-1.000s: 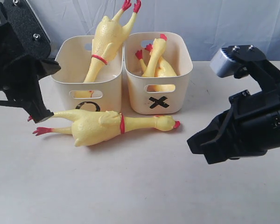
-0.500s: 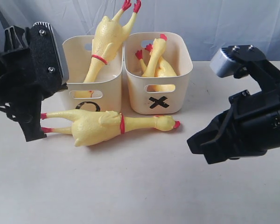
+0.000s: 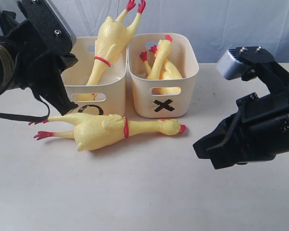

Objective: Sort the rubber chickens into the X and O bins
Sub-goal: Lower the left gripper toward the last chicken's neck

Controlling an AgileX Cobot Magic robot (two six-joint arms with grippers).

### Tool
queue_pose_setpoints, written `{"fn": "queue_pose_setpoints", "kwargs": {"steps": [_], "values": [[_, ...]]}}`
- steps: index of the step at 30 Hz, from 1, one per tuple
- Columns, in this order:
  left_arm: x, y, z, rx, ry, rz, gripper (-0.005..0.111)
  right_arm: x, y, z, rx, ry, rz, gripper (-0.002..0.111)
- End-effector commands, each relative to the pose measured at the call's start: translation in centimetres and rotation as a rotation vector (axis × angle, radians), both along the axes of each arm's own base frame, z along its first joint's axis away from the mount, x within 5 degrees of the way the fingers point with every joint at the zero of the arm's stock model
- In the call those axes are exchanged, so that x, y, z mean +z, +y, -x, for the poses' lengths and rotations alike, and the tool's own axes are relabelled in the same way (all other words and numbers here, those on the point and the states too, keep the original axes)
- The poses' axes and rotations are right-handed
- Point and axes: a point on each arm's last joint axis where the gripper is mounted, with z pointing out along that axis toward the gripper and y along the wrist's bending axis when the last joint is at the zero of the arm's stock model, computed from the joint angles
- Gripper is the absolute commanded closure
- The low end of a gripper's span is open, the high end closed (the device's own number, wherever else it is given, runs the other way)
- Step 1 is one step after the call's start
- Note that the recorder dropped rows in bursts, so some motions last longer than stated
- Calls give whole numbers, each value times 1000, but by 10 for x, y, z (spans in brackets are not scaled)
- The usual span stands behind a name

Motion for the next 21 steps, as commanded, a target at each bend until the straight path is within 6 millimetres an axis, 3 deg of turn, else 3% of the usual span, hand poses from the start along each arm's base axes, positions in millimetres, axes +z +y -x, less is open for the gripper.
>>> {"fn": "queue_pose_setpoints", "kwargs": {"steps": [1,8,21], "values": [[-2,-10,-1,-40,2,86,106,0,-1,0,-5,-4,-4,109],[-4,-23,0,-131,23,198,106,0,-1,0,-5,-4,-4,109],[-8,-16,-3,-21,79,200,107,0,-1,0,-8,-8,-4,109]]}}
